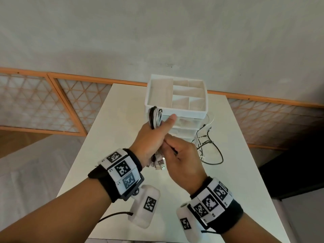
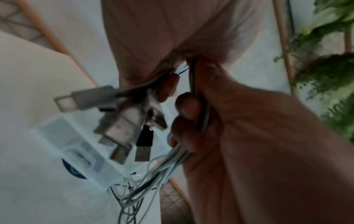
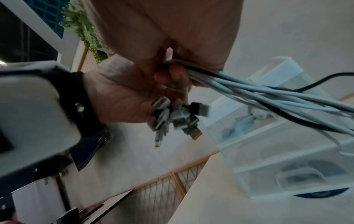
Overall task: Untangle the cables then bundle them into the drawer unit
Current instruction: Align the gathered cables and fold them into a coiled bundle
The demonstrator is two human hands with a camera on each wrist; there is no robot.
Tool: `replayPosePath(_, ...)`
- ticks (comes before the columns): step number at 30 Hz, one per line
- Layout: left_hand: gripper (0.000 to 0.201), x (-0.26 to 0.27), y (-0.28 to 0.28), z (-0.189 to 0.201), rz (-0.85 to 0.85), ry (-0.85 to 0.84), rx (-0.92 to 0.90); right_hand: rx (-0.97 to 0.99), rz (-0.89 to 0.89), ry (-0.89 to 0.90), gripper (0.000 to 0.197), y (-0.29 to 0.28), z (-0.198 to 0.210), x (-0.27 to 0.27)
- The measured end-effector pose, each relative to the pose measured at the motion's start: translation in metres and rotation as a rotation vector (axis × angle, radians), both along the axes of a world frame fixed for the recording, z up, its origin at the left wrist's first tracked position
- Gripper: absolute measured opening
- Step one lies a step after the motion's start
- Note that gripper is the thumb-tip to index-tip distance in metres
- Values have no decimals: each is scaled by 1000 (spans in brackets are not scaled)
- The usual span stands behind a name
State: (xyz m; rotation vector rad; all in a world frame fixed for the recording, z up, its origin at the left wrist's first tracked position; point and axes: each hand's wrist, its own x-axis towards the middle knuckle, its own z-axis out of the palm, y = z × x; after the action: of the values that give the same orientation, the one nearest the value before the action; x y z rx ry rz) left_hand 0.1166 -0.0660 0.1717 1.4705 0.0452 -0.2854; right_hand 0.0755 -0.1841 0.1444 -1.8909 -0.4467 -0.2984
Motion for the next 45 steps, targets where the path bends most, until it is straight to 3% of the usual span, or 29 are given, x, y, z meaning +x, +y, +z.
replayPosePath(2, 40, 0, 4, -4, 33, 75, -90, -57, 73, 33, 19, -3, 1, -4)
replayPosePath(5, 39, 2, 14, -8, -23, 112, -193, -51, 186, 150, 36, -17, 8, -7)
replayPosePath(10, 43, 5, 26, 11, -95, 62, -278, -143, 135, 338, 33, -33, 6, 7)
replayPosePath(12, 43, 3, 30, 18, -156, 29, -279, -360, 105, 369, 29, -40, -3, 16)
replayPosePath(14, 42, -2, 32, 23, -224, 34, -277, -622, 71, 317, 41, -46, -15, 24)
replayPosePath(18, 43, -10, 31, 13, -307, 28, 35, -810, -108, 400, 46, -54, -21, 38)
replayPosePath(22, 52, -7, 28, -1, -247, 37, 346, -867, -280, 400, 32, -52, -2, 45)
replayPosePath(24, 54, -6, 25, -6, -306, -27, 620, -882, -288, 358, 23, -44, 7, 47)
replayPosePath(27, 46, -5, 19, -14, -412, -38, 837, -874, -265, 268, 14, -31, 16, 49)
replayPosePath(31, 24, -1, 22, -13, -435, 1, 725, -615, -150, 309, 32, -36, 13, 49)
replayPosePath(33, 26, 1, 26, -9, -390, -77, 772, -432, -70, 396, 33, -48, 11, 53)
replayPosePath(37, 25, 8, 35, -3, -376, -148, 789, -297, 19, 512, 42, -66, 10, 57)
replayPosePath(41, 28, 6, 39, -11, -367, -103, 692, -168, 62, 481, 21, -66, 10, 54)
replayPosePath(43, 29, 7, 42, -12, -275, -43, 534, -138, 79, 496, 10, -69, 10, 53)
replayPosePath(45, 26, 9, 47, -13, -150, 30, 321, -159, 74, 487, 17, -78, 4, 53)
